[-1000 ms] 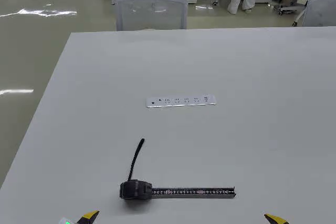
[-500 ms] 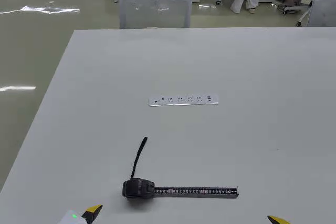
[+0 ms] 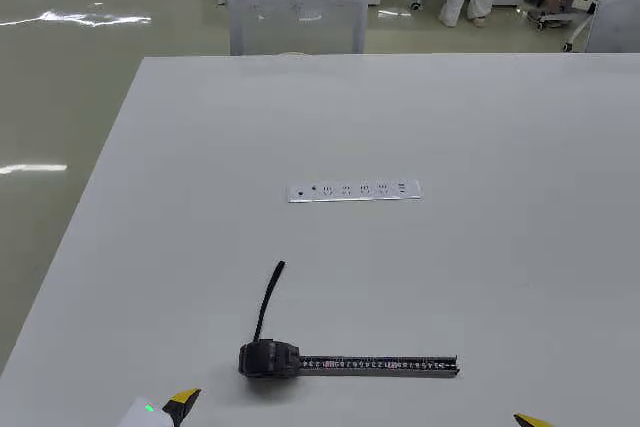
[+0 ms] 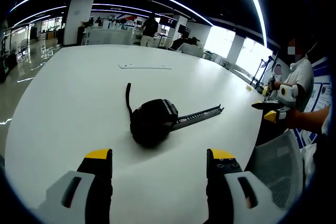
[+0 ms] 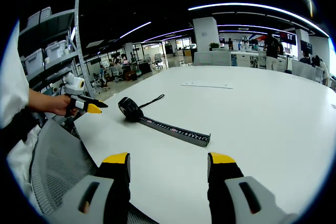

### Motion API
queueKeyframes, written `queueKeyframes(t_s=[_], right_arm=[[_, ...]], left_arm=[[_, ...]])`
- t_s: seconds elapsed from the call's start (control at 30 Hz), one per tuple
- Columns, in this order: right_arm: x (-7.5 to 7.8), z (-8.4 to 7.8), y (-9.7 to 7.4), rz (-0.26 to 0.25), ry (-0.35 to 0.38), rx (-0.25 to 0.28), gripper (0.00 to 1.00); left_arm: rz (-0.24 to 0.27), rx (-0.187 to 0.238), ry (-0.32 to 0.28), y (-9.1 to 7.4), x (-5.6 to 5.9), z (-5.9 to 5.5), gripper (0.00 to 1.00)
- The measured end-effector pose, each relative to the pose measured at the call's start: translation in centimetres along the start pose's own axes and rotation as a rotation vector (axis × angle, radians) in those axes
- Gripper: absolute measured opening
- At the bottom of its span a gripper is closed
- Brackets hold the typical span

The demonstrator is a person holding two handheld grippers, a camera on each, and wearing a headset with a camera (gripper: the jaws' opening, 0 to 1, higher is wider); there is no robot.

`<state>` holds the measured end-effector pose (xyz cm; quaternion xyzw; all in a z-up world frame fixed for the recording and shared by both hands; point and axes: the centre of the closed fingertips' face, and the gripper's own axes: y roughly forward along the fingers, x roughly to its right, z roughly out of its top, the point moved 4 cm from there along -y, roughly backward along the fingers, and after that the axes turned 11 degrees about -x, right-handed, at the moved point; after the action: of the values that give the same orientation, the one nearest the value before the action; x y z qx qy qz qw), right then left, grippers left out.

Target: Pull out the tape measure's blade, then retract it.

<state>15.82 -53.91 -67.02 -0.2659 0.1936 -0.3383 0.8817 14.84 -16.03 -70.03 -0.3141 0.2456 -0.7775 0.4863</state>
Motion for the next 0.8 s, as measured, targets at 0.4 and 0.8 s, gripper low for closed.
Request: queueKeyframes(t_s=[0.4, 0.8], right_arm=[[-0.33, 0.28, 0.07, -0.004, -0.002, 0.001, 0.6], [-0.21, 0.13, 0.32, 0.003, -0.004, -0.002, 0.6]], left_arm=[[-0.01, -0.002, 0.02, 0.14, 0.38, 0.52, 0.72], [-0.01, -0.01, 0.029, 0.54, 0.62, 0.86, 0.72]])
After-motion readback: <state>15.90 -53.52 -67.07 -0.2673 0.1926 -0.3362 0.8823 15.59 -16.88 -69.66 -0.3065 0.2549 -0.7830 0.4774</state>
